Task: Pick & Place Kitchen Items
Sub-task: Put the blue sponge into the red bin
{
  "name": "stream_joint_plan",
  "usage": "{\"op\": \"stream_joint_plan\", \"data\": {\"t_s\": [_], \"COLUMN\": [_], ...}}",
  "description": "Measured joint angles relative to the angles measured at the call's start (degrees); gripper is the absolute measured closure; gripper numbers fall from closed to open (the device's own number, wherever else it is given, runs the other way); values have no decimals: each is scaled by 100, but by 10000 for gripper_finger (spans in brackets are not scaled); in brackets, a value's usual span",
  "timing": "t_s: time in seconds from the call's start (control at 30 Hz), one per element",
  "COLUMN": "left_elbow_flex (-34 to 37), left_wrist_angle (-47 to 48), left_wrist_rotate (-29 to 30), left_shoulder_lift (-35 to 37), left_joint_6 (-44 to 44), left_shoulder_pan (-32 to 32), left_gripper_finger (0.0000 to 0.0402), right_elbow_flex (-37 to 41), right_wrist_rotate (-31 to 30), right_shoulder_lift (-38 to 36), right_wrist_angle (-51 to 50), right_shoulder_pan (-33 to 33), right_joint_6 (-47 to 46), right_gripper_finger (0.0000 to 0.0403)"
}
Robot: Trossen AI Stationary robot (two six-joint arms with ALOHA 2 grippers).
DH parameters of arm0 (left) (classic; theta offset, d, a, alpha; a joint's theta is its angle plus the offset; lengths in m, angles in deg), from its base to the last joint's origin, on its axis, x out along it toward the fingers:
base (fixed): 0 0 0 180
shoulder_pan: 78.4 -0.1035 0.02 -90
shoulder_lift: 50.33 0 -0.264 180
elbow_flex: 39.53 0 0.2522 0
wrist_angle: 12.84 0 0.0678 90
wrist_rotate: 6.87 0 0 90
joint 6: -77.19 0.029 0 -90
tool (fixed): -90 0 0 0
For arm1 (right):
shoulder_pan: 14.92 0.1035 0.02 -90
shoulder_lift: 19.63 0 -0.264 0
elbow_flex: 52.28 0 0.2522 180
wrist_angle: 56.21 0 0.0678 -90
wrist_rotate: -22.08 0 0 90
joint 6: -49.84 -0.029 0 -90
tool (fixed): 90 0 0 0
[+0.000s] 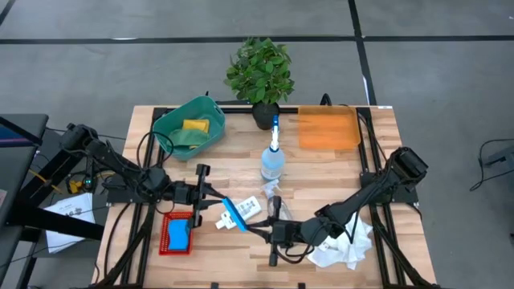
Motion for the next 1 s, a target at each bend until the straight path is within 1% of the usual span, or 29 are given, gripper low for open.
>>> {"op": "stream_joint_plan", "data": {"t_s": [0.03,0.13,0.23,0.4,0.5,0.63,0.73,0.83,0.93,1.0], "left_elbow_flex": [0,-2,-2,-2,-2,-2,-2,-6,-7,-7], "left_wrist_angle": [18,46,124,220,350,417,495,533,587,590], "left_wrist_rotate": [0,12,24,49,76,253,249,254,236,234], "left_shoulder_lift": [0,0,0,0,0,11,15,15,14,15], "left_joint_6": [0,-76,-96,-121,-123,-129,-205,-244,-256,-256], "left_shoulder_pan": [0,0,0,0,0,0,0,-4,-2,-1], "left_gripper_finger": [390,392,398,399,399,400,399,400,400,400], "right_elbow_flex": [0,0,0,0,0,0,0,2,2,2], "right_wrist_rotate": [0,0,0,-35,-83,-605,-786,-825,-841,-978], "right_shoulder_lift": [0,0,0,0,0,-9,-26,-124,-260,-374], "right_wrist_angle": [-4,-11,-165,-514,-701,-793,-845,-887,-989,-1129], "right_shoulder_pan": [0,0,-30,-77,-83,-57,-22,43,112,181], "right_joint_6": [-5,-108,-373,-748,-794,-801,-803,-804,-774,-757], "right_gripper_finger": [402,392,366,303,260,202,170,155,153,153]}}
